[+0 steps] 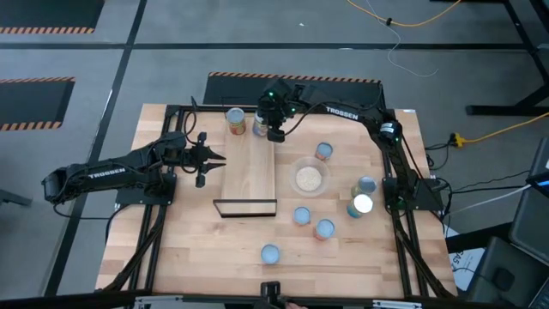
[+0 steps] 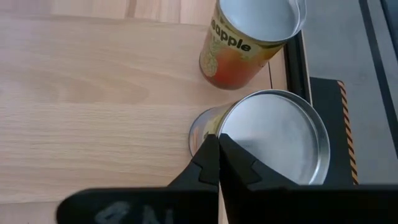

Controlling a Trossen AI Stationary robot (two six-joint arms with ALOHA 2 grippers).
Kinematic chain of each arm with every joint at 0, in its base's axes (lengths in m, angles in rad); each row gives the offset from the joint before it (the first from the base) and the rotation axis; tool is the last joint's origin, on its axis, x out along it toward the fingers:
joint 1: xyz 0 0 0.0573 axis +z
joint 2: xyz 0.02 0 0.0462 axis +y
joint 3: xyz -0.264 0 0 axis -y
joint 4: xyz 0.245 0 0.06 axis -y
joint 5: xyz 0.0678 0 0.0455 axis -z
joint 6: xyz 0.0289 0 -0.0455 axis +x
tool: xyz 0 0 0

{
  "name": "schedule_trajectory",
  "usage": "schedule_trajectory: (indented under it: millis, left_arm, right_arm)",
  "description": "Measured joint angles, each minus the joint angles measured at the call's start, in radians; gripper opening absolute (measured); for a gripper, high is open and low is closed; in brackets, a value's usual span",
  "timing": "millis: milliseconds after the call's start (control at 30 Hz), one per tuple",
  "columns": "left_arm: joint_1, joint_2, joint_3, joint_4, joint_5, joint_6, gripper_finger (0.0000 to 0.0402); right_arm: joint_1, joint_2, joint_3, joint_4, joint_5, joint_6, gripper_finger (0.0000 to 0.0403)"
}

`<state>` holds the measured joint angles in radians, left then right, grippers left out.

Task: Pick and place cans onto a shelf
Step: Put the large canned peaches on the shelf

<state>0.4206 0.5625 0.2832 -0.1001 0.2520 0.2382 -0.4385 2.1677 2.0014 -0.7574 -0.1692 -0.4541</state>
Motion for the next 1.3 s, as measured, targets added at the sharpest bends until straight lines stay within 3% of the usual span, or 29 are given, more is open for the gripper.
schedule_trajectory:
  millis: [967, 1300]
  left_arm:
    - [0.0, 0.0, 0.0, 0.0, 0.0, 0.0, 0.008]
    - [0.0, 0.0, 0.0, 0.0, 0.0, 0.0, 0.008]
  right_arm:
    - [0.0, -0.002, -0.043, 0.051, 0.001, 0.003, 0.0009]
    - [0.0, -0.001, -0.043, 0.058, 0.0, 0.004, 0.0066]
